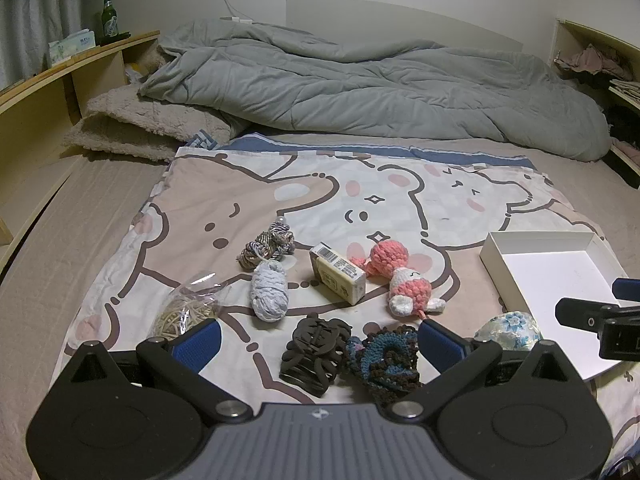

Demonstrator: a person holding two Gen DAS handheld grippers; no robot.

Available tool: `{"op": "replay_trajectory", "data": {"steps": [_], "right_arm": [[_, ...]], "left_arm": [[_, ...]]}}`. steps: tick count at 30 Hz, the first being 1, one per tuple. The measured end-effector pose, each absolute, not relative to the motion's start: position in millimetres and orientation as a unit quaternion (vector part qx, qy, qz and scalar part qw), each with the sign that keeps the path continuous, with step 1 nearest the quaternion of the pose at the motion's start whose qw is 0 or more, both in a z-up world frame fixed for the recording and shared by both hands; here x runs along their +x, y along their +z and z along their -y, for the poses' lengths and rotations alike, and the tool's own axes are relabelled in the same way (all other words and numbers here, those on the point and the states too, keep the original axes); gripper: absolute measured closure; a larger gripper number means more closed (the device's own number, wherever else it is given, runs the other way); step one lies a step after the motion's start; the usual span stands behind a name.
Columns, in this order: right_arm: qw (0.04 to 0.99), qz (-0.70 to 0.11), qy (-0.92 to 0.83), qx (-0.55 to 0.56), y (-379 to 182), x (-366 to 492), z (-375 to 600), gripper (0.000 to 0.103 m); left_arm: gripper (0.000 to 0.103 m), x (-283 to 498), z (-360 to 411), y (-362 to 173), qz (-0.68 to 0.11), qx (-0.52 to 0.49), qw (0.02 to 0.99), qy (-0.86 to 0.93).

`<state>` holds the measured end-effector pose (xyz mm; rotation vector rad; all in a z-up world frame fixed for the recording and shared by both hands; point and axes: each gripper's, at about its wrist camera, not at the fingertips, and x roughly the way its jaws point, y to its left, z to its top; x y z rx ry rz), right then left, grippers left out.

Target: Organize objects

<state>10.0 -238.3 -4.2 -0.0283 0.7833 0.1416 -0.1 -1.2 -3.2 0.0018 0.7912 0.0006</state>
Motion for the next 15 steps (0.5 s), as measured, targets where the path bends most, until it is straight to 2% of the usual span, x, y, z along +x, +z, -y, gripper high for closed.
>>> {"op": "replay_trajectory", "data": {"steps": [15], "right_arm": [[0.921,-0.384,0.068,-0.014,-4.7,10.6,237.6,0.008]], "left_arm": [[0.0,0.0,0.9,-3.2,-0.386,0.0,0.923,0.0]]}}
